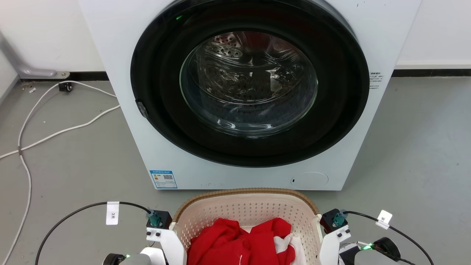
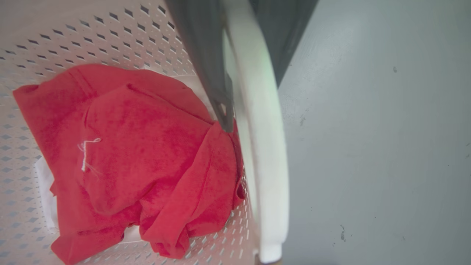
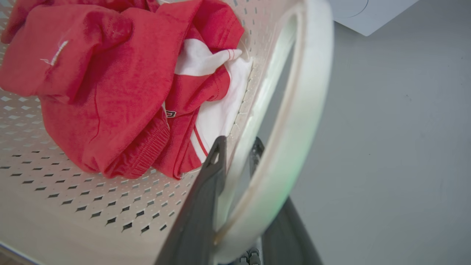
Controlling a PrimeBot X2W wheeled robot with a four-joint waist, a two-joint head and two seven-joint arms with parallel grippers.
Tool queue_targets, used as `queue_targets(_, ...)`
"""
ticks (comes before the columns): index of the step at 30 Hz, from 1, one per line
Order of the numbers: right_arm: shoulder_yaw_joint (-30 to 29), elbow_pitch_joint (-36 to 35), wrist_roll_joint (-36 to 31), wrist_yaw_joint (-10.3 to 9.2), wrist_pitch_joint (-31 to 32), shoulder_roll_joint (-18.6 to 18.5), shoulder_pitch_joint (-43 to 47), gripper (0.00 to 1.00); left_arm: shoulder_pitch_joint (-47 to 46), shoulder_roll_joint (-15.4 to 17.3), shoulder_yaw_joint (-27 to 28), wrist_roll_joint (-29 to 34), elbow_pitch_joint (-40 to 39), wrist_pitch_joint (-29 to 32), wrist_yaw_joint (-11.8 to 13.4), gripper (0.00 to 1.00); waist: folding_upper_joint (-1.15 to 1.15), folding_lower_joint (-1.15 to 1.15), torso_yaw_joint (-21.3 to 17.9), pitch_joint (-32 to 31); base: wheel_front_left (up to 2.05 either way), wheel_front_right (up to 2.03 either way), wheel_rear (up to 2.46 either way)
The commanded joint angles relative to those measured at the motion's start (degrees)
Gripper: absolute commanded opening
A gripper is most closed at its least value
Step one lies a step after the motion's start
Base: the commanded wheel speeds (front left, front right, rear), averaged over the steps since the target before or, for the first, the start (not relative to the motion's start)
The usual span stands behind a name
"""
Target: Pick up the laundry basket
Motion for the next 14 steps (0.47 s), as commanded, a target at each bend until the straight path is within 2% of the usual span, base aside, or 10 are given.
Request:
queue_targets(1, 0.33, 0.34, 0.05, -0.09, -0.38, -1.52, -0.78, 0.00, -0.76, 1.44, -0.35, 0.06, 0.40, -0.03, 0.09, 0.00, 0.00, 0.00, 0.00, 0.02, 0.00, 0.00, 0.00)
queue_targets(14, 2.64, 0.62, 2.42, -0.09, -0.79, -1.43, -1.17, 0.00, -0.63, 1.94, -2.70, -2.37, 0.66, -0.34, 0.09, 0.00, 0.00, 0.00, -0.09, 0.19, 0.00, 0.00, 0.00)
